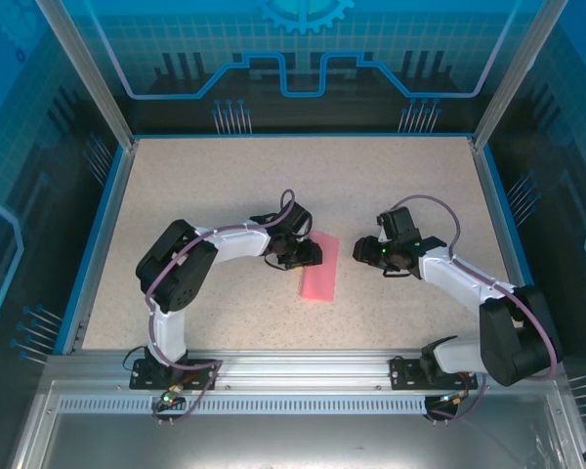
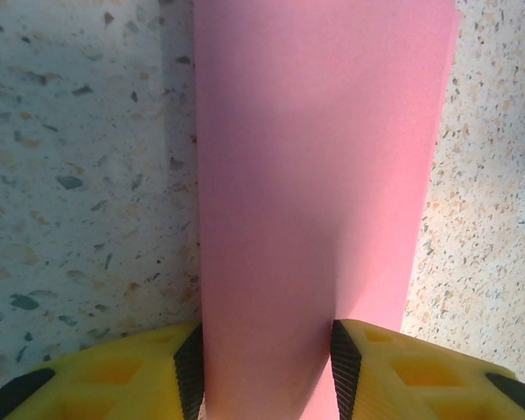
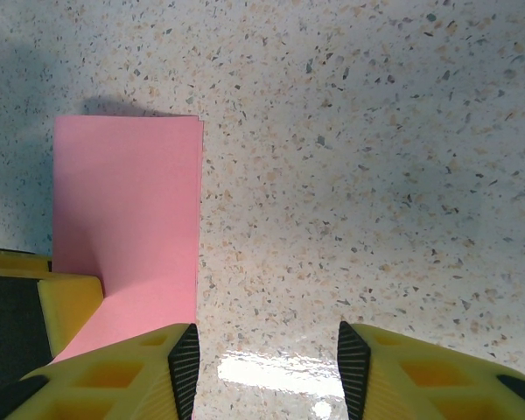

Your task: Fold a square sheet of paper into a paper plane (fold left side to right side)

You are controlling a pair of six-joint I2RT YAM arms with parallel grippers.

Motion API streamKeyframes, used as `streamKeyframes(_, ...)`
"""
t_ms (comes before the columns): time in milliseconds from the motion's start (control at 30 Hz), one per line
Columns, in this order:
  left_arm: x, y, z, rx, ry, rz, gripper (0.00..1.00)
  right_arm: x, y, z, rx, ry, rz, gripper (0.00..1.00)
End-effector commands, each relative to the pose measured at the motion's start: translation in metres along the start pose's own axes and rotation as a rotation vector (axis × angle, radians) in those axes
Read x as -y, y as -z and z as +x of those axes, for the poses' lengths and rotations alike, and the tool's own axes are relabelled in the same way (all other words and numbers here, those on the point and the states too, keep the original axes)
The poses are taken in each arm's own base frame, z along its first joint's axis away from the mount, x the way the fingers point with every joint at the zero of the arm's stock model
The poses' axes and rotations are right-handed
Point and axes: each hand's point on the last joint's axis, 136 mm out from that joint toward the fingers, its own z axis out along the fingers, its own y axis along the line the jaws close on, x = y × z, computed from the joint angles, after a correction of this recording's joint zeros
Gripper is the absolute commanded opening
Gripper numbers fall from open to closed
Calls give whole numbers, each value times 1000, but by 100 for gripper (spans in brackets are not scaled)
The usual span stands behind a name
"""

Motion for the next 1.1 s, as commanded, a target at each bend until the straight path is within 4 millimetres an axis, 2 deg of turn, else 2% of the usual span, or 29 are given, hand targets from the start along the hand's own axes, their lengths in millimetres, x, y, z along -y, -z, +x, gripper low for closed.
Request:
streamKeyframes(0,-31,-27,26,-77,32,-114,46,4,2,1,-4,4,2,48)
streamKeyframes(300,-34,-28,28,-82,24,-121,45,-2,0,3,-18,11,-32,48)
streamKeyframes(1067,-37,-27,36,-95,-20,-126,44,0,-2,5,-24,12,-29,48)
